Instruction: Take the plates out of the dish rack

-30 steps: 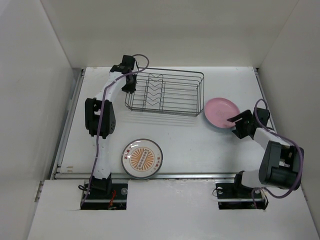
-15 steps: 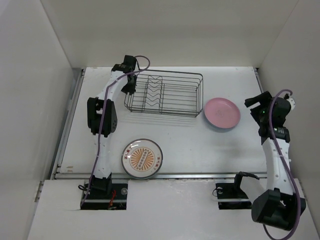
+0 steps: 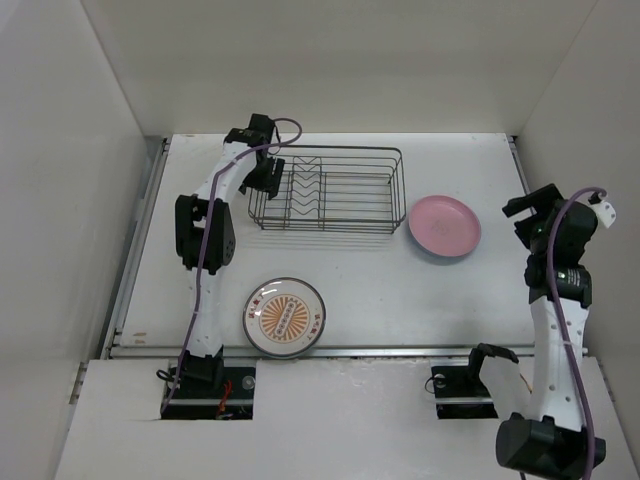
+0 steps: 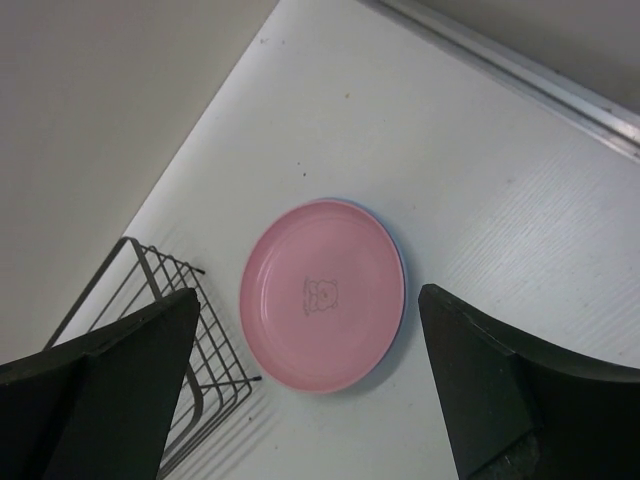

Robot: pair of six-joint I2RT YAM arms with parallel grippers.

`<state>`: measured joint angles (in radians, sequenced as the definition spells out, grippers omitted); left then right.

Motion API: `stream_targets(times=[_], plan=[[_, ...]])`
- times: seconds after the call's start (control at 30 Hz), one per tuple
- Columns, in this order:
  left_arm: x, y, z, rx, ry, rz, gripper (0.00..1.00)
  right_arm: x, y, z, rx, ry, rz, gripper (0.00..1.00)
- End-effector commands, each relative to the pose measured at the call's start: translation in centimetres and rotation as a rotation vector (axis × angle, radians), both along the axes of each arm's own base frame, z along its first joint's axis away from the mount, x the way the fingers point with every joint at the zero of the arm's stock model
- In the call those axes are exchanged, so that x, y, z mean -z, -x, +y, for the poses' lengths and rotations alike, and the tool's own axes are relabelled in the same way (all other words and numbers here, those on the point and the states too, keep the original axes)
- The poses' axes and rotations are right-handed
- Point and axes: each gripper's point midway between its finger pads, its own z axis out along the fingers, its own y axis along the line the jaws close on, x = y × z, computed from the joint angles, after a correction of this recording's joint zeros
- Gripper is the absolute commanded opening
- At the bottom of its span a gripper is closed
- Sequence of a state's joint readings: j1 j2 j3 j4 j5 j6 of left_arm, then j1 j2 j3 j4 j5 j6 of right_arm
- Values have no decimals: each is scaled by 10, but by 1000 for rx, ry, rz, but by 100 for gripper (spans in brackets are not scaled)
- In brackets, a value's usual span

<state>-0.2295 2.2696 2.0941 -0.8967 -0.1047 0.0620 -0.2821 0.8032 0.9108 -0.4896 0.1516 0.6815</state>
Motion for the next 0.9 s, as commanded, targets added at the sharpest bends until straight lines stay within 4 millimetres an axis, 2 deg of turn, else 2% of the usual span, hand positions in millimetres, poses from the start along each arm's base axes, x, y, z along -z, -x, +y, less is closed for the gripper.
stream_targets(times=[0.0,0.13,0.2,0.23,0.27,0.33,0.47,0.5,0.53,0.6,0.67,0.73,0.77,0.8,0.87], plan=[[-31,6,-3,-11,31,-40,70,-32,15,-12,58,87,-35,97],[-61,5,-3,-11,47,-107,82,-30,22,-10,58,85,-26,97],[-76,1,0,-19,39,-156,85,-27,27,-9,54,88,-6,97],[-91,3,2,-23,38,-188,85,-28,31,-8,55,92,-19,97],[-95,3,2,-23,42,-203,86,-25,33,-8,50,99,-2,97],[-111,3,2,-24,53,-249,89,-30,37,-6,45,121,-14,97],[-132,5,0,-18,75,-299,90,-18,35,2,-25,130,25,97],[-132,5,0,-18,75,-299,90,-12,34,7,-58,127,35,97],[-136,7,1,-18,77,-305,90,-15,32,6,-58,131,22,97],[-140,8,0,-6,83,-318,91,0,24,12,-108,117,54,97],[-144,10,-2,8,92,-327,91,3,13,17,-153,112,49,96],[-145,12,-3,13,100,-325,93,14,1,17,-179,101,81,90],[-141,14,-2,13,98,-316,93,14,-7,21,-204,97,72,84],[-141,14,-2,13,98,-316,93,24,-16,20,-215,83,98,81],[-142,16,-2,13,98,-316,93,22,-30,23,-234,88,86,77]])
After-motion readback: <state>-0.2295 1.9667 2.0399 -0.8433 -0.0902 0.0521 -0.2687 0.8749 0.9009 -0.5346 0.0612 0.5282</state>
